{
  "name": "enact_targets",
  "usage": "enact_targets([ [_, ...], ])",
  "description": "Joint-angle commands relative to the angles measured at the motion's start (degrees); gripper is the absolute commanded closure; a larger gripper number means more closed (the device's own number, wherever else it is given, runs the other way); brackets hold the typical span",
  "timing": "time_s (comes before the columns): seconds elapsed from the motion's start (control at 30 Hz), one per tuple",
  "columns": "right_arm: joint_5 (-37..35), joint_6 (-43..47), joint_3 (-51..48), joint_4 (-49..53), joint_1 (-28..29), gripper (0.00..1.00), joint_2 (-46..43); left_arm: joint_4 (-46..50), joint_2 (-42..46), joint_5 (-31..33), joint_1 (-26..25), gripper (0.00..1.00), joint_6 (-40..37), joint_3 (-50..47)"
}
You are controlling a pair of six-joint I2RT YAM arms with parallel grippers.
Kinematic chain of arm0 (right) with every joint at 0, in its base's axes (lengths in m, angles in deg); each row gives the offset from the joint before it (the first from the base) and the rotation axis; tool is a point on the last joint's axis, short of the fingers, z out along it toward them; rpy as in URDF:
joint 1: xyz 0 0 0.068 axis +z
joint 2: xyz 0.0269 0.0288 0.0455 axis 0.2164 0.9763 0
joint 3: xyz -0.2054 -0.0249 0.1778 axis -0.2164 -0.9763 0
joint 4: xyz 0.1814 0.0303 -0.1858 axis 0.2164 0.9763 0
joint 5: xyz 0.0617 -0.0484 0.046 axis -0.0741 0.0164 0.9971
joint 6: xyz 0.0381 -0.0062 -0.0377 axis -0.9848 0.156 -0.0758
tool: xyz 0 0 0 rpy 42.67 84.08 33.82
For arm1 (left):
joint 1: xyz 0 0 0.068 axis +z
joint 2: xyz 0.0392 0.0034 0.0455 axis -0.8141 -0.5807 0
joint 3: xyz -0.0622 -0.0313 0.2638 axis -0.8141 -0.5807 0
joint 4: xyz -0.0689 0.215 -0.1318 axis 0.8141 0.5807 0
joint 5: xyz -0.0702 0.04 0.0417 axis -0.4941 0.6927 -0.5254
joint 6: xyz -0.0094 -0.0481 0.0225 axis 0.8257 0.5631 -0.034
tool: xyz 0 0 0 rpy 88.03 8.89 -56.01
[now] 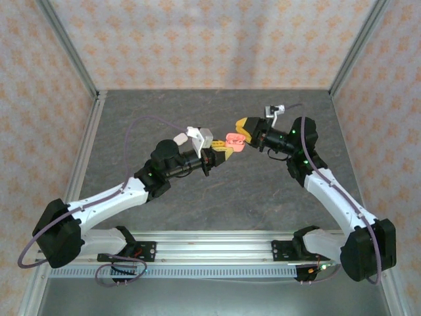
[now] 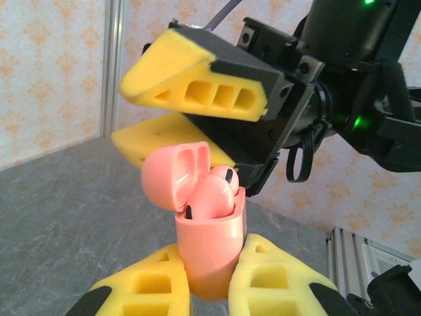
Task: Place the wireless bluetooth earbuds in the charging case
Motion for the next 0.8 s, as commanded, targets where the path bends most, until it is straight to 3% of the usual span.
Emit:
enact_targets([
  [0.0,5.57,2.58,2.92,-1.25,0.54,0.69,-3.11,-0.42,-1.04,2.69,-0.02,1.00,-0.13,1.56],
  [0.23,6.47,12.65,4.88,8.41,0.50,0.68,-7.45,-1.27,-1.37,4.52,0.33,1.00,1.30,0.09],
  [0.47,-4.46,31.56,10.60,36.86,0.51,0.65,-8.31,-0.26,-0.79,6.56,0.73,1.00,1.51,-1.15],
  [0.77,-7.64,35.23,10.77,40.86,0.51,0.64,-8.48,1.66,1.33,8.15,3.12,1.00,1.67,-3.31],
])
